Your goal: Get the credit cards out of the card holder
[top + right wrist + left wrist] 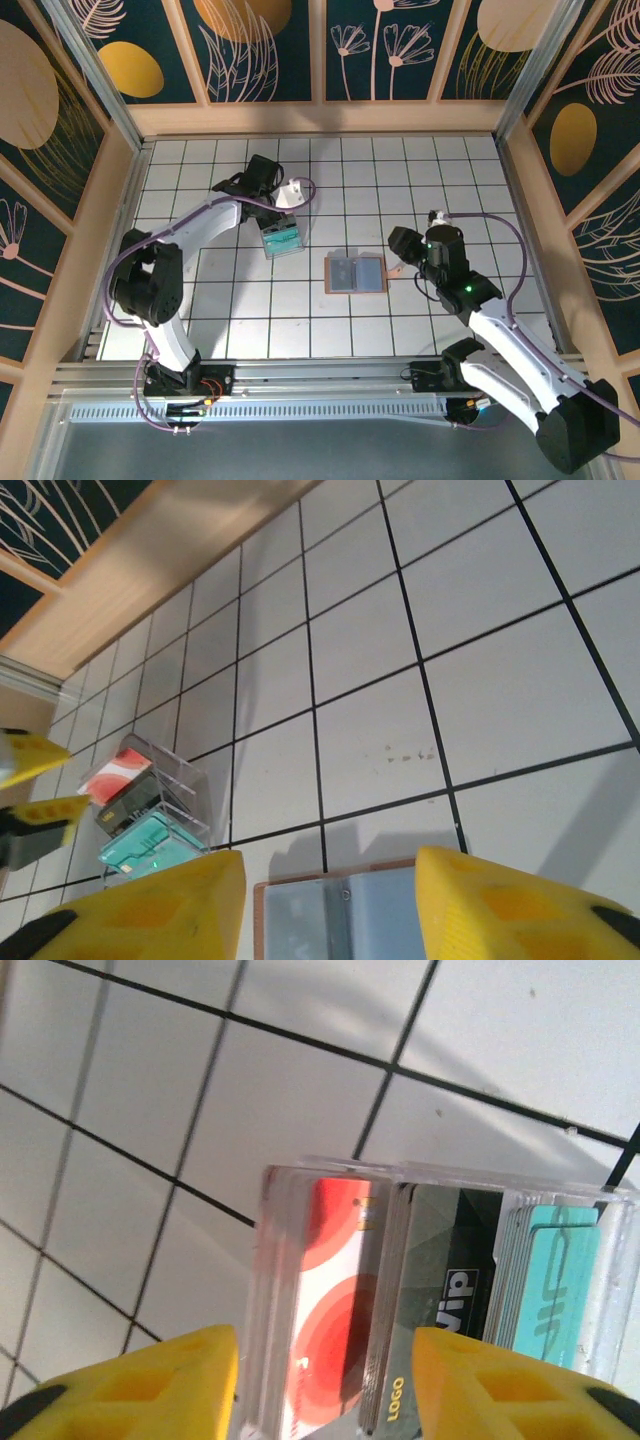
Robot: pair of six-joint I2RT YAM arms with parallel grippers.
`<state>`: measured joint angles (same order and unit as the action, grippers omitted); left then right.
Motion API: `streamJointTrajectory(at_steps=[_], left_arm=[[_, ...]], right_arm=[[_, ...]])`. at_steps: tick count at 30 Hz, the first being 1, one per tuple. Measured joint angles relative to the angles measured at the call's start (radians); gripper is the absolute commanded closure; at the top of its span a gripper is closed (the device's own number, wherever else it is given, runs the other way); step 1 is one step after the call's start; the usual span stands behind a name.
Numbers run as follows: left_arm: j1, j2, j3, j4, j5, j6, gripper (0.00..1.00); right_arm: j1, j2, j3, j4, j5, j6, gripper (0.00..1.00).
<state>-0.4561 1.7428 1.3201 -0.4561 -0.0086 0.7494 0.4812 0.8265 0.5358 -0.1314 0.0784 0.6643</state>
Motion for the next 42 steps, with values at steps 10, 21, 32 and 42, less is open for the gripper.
streamJointTrajectory(at_steps=[10, 21, 32, 42], left_arm=[[0.0, -0.299, -0.086, 0.128, 0.001, -0.274, 0.01], [0.0, -0.526, -0.402, 0.366, -0.04, -0.807, 0.01], [0.0, -0.605, -0.602, 0.515, -0.041, -1.134, 0.01], [0.0, -0.606, -0.602, 0.568, -0.056, -1.182, 0.01]], right_arm=[[0.167, 0.203, 0.071, -0.031, 0.049, -0.001, 0.59], [0.355, 0.52, 0.27, -0.17, 0.134, -0.001, 0.64], [0.47, 0.803, 0.44, -0.256, 0.156, -0.012, 0.58], [0.467, 0.855, 0.442, -0.266, 0.142, -0.031, 0.47]])
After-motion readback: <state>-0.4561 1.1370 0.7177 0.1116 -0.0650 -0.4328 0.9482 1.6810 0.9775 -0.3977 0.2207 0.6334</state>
